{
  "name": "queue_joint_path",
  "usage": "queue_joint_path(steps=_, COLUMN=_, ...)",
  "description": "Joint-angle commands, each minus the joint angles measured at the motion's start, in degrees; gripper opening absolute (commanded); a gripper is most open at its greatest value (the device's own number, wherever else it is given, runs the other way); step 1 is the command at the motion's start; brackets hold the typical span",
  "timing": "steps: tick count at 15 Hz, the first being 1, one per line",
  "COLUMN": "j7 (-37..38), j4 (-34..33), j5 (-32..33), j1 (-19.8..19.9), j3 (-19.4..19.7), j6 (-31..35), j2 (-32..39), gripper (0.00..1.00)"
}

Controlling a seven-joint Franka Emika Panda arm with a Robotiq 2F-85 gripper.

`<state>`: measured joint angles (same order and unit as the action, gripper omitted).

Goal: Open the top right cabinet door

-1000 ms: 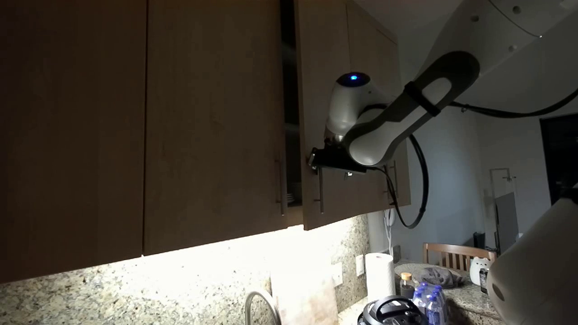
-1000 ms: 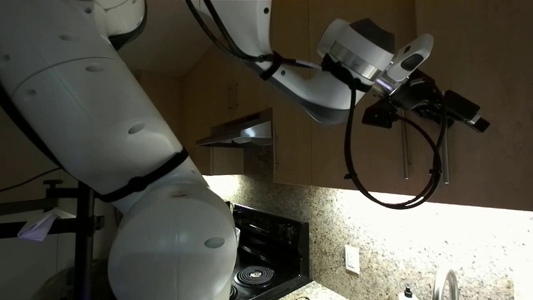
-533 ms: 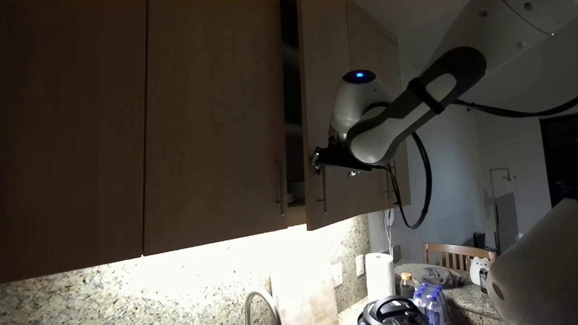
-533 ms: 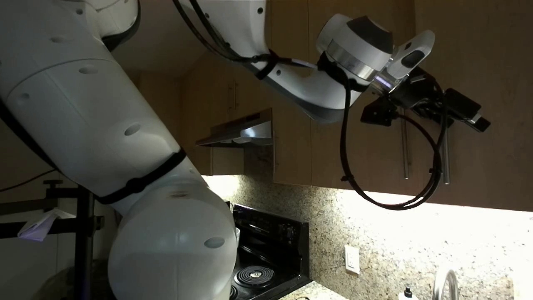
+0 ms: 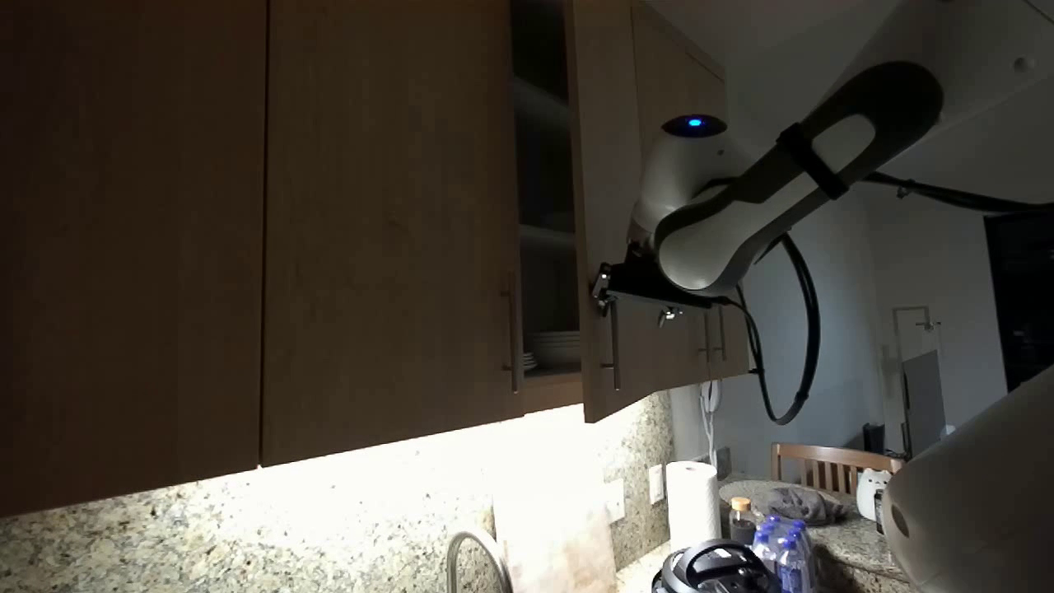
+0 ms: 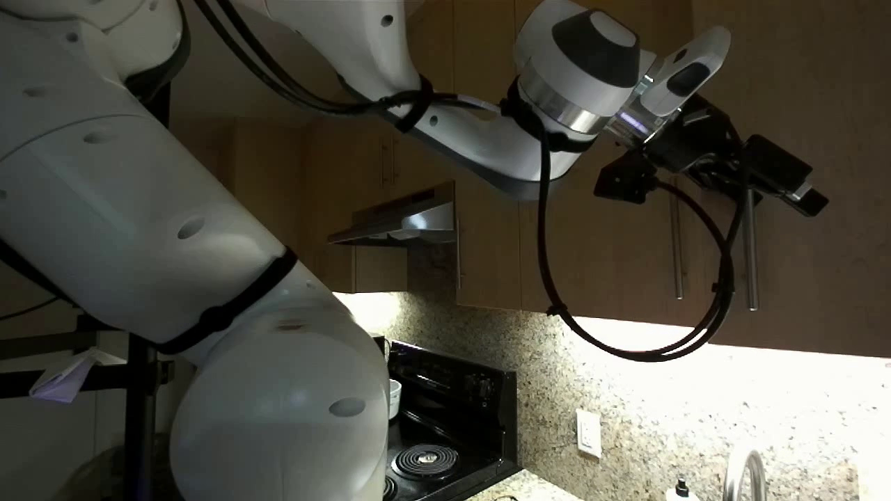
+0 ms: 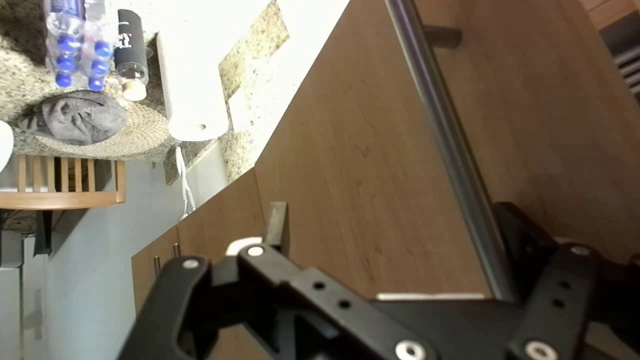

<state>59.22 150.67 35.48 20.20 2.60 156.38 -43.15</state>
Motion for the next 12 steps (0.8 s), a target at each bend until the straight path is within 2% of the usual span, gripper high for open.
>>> queue_joint_path(steps=1, j7=-7.3, j4=2.1, j5=-3.7, j1=7.8, j3=2.3, j6=-3.7, j2=-4.1, gripper=1.0)
queue_joint_path(steps=12, j7=-25.9, j4=4.2, j5=-18.4, j1=12.4, j3=3.9, j6=-4.7, j2=-8.2, gripper=1.0)
